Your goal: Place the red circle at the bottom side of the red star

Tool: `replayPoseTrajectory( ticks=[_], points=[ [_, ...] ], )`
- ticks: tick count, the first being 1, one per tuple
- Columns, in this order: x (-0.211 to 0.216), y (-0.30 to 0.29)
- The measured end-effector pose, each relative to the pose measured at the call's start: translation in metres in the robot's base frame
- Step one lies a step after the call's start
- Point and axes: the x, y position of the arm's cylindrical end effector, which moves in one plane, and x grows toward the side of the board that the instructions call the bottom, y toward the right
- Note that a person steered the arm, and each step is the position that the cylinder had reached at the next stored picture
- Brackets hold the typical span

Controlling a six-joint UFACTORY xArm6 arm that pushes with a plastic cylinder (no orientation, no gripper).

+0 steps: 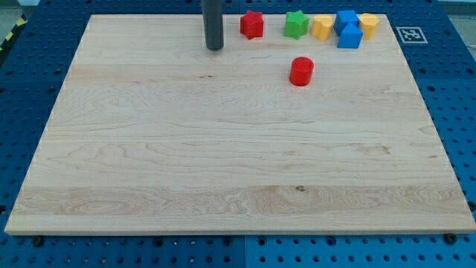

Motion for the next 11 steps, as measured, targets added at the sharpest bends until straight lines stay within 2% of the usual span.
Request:
replayPoseTrajectory(
  ticks=[1,2,3,4,8,11],
  points=[
    [0.044,0.024],
    [0.082,0.089],
    [0.106,0.167],
    [0.105,0.183],
    [0.062,0.151],
    [0.044,0.09]
  ],
)
